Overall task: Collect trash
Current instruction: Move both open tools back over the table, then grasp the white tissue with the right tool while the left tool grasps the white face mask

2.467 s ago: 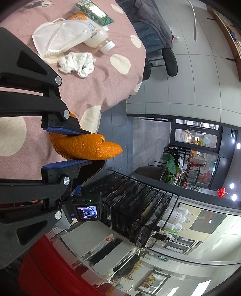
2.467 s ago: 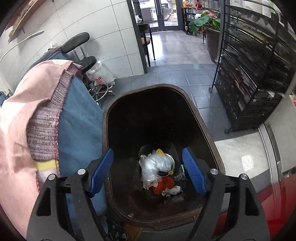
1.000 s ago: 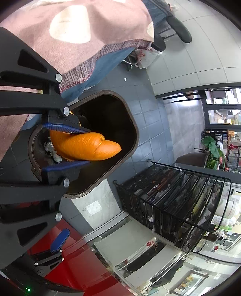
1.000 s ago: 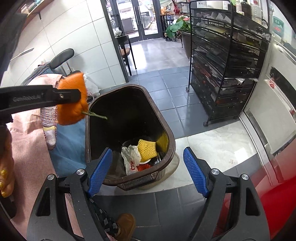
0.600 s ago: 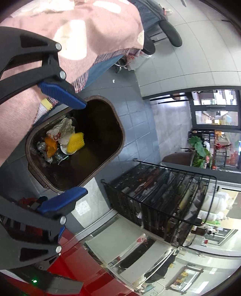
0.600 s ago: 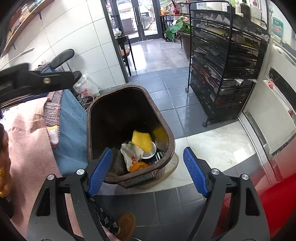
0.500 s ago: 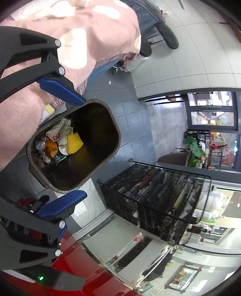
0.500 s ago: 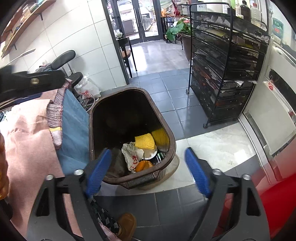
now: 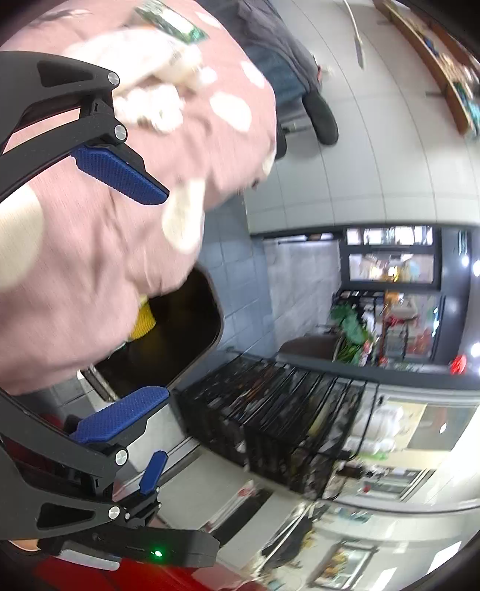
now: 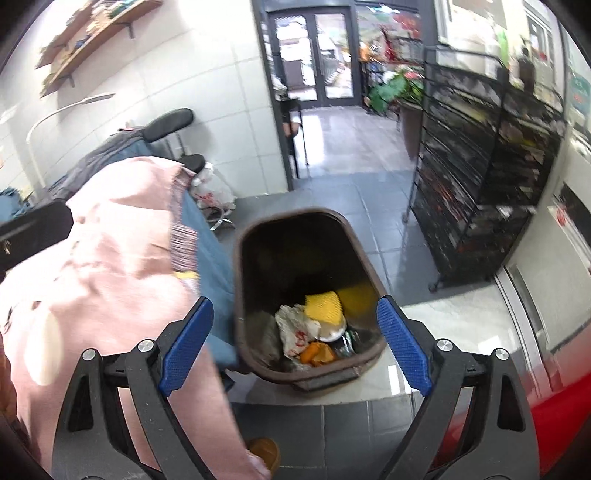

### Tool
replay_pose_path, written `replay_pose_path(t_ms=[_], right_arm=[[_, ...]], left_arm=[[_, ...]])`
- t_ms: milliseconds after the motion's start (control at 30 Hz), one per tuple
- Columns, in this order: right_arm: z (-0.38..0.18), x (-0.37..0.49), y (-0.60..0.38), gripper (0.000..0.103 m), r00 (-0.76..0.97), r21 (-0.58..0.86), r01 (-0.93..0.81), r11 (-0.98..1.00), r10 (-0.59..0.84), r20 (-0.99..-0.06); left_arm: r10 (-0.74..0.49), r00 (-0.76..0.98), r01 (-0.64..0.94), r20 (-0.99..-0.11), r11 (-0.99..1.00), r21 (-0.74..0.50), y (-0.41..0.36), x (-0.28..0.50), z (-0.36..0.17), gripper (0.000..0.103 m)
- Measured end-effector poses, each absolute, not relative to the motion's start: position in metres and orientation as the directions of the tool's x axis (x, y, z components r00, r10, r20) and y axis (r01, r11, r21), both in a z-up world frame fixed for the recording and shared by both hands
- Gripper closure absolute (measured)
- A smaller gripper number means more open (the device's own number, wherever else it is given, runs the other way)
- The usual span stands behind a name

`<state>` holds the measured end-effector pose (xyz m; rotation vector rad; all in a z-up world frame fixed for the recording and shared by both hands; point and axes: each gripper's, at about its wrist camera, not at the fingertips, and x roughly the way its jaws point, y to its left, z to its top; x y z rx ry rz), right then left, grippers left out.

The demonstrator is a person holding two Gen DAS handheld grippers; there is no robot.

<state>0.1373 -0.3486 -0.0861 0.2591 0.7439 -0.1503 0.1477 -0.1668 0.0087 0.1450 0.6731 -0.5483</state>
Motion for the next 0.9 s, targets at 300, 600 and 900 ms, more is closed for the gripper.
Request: replay_pose_path(t_ms=[300,600,900], right_arm=[[-0.054,0.153,-0.298,0.009,0.770,0.175,0.071,0.982,0.058,-0.636],[-0.040,0.175,-0.245,0.007,0.749,0.188,-0.080,0.979,0.183,-0.636],[-0.029,0.205,-0.192,0.007,0.689,0.207,-0.220,0.953,0.302,-0.659]], left_arm=[[-0.328,0.725,0.390,-0.606,0.920,-0.031,-0.101,0.140,0.011,0.006],[-0.220,0.739,0.247,-0.636,0.968,-0.048,-0.019,0.143,-0.004,0.006],[-0.116,0.728,0.111,-0.676,0.993,-0.052,0.050,0.154,-0.020,0.006]])
